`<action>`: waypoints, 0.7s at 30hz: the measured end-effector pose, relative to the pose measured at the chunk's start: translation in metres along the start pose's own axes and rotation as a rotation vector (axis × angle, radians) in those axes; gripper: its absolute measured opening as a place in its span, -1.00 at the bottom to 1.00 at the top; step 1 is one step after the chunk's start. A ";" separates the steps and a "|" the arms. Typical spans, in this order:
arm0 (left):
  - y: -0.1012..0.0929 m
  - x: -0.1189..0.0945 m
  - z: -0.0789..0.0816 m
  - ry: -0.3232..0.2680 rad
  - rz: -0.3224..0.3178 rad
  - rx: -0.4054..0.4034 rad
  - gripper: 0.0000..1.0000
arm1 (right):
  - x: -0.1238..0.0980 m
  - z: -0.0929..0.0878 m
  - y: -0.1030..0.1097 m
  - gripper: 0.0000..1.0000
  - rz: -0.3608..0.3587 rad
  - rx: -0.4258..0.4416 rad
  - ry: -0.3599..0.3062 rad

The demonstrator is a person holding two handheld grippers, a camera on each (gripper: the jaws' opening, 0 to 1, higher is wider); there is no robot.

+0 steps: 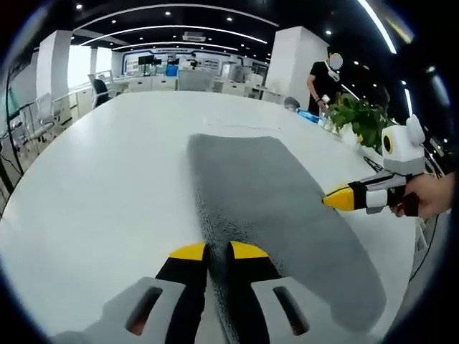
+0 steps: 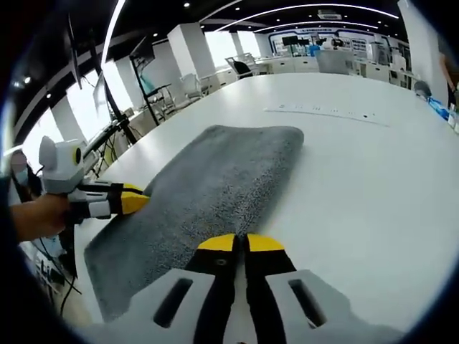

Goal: Fold the towel on the table until its edges align and the towel forms a compact rectangular stack.

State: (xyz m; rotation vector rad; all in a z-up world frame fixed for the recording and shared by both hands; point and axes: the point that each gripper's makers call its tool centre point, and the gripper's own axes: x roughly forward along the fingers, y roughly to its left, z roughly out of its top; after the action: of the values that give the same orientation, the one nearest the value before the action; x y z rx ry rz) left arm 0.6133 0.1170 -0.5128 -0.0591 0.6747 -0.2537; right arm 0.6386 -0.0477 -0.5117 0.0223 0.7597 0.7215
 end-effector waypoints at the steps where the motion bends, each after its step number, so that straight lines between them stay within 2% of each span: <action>1: -0.002 0.000 0.000 0.004 -0.003 0.007 -0.84 | 0.000 0.000 0.000 -1.00 0.004 0.020 -0.007; 7: -0.013 0.002 0.000 0.033 0.017 0.077 -0.88 | -0.005 -0.001 -0.003 -1.00 0.004 0.016 -0.011; 14: -0.036 0.008 0.001 0.036 -0.015 0.085 -0.88 | -0.019 -0.009 -0.022 -1.00 -0.036 0.027 -0.032; 16: -0.047 0.011 0.002 0.038 -0.019 0.117 -0.88 | -0.026 -0.011 -0.031 -1.00 -0.053 0.027 -0.032; 21: -0.078 0.019 0.002 0.053 -0.026 0.265 -0.90 | -0.048 -0.019 -0.055 -1.00 -0.099 0.036 -0.039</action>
State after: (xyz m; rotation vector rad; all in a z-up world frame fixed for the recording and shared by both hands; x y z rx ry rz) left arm 0.6122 0.0364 -0.5116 0.1929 0.6885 -0.3693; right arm 0.6350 -0.1225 -0.5108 0.0308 0.7317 0.6114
